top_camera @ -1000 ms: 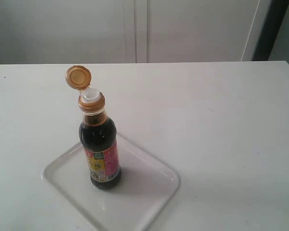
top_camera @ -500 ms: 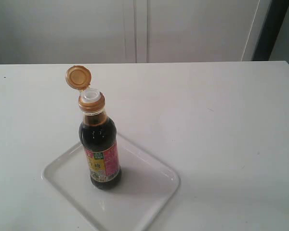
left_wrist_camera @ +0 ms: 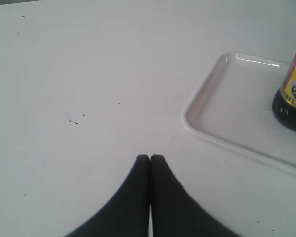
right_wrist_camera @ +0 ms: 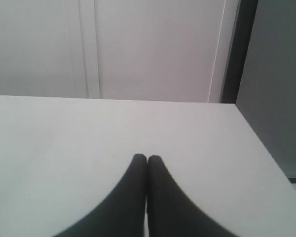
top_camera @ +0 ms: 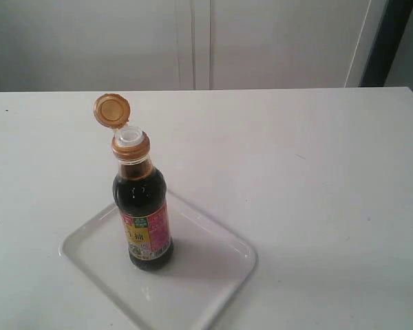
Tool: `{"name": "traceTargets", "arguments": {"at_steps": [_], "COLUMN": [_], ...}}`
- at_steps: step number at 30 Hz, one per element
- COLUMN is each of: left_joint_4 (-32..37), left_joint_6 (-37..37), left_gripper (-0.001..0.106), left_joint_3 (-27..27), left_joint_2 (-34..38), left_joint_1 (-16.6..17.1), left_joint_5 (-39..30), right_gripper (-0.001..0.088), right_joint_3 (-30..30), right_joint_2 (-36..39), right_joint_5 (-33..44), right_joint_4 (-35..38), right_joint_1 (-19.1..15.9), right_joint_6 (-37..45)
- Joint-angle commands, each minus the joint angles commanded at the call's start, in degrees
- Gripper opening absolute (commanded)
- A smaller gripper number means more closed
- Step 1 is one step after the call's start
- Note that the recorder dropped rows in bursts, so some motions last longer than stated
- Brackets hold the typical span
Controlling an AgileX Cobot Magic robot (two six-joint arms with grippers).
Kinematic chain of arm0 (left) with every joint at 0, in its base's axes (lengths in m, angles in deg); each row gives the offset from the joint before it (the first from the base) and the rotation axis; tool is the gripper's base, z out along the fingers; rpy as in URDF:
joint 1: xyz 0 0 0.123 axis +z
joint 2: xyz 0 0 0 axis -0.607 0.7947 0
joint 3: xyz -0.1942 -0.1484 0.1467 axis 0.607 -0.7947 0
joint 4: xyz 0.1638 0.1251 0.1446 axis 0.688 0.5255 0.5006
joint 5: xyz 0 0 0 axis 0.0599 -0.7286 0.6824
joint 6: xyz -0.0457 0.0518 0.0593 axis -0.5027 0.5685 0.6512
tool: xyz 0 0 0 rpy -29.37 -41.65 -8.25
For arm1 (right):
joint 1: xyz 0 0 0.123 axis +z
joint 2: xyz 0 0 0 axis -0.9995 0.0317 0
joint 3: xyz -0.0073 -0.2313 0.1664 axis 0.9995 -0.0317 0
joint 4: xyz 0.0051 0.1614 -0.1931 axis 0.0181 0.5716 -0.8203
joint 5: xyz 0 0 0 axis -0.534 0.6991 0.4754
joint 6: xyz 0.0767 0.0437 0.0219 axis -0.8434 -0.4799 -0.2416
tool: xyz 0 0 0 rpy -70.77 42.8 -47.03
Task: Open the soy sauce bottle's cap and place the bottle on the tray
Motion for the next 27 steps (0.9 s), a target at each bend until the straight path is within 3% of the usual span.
{"name": "traceTargets", "arguments": {"at_steps": [9, 27], "left_joint_4": [0.0, 0.0], "left_joint_6": [0.0, 0.0], "left_gripper": [0.0, 0.0], "left_joint_3": [0.0, 0.0], "left_joint_2": [0.0, 0.0], "left_joint_1": [0.0, 0.0], "left_joint_5": [0.0, 0.0], "right_gripper": [0.0, 0.0], "right_joint_3": [-6.3, -6.3], "right_joint_2": [-4.0, -4.0], "right_joint_5": [1.4, 6.0], "right_joint_4": [0.6, 0.2], "right_joint_1": [0.0, 0.0], "right_joint_6": [0.0, -0.2]}}
